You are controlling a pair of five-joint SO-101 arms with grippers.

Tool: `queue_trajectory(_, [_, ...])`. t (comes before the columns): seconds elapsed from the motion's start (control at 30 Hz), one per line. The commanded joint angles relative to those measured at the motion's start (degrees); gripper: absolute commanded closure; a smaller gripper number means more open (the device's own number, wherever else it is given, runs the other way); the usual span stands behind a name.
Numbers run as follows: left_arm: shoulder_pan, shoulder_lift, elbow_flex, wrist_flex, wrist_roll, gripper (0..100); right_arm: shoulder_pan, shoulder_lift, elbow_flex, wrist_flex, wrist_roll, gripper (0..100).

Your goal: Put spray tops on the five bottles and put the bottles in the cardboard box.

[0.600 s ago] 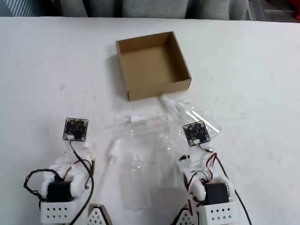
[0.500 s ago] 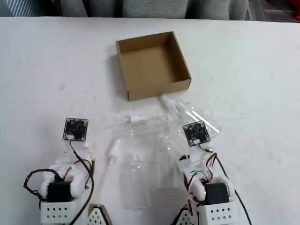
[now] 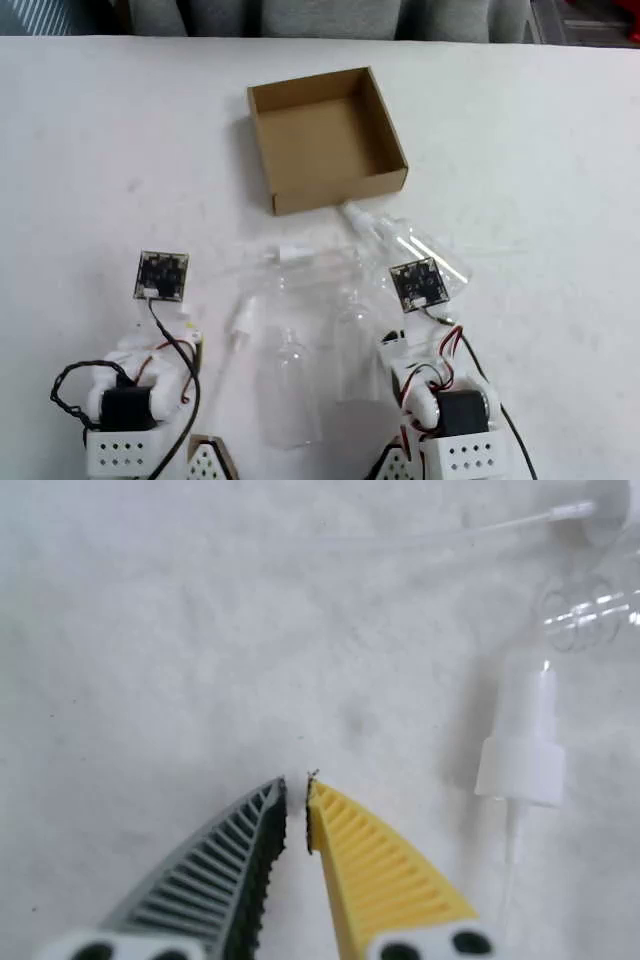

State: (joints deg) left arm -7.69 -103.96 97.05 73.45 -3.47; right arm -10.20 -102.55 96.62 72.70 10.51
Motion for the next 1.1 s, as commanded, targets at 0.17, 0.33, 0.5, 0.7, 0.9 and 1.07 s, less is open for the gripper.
queue_trajectory(0.17, [-0.31,-0.57,-0.09,0.26,-0.44,95,-0.66,-0.57,0.18,0.04,0.35,98.1])
queue_trajectory(0.33, [-0.40,-0.57,-0.09,0.26,-0.53,95,-0.57,-0.57,0.18,0.04,0.09,98.1])
queue_trajectory(0.5, [-0.31,-0.57,-0.09,0.26,-0.62,94,-0.22,-0.57,0.18,0.04,0.35,98.1])
queue_trajectory(0.7, [-0.75,-0.57,-2.90,-4.48,-0.79,94,0.84,-0.66,0.18,0.04,0.35,97.8])
queue_trajectory(0.9, [-0.22,-0.57,-5.36,-14.95,-0.79,94,10.42,-0.75,-0.26,-5.41,0.35,97.7])
queue_trajectory(1.07, [-0.22,-0.57,-4.40,-17.76,-0.35,94,17.19,-0.57,0.18,-11.91,0.53,97.7])
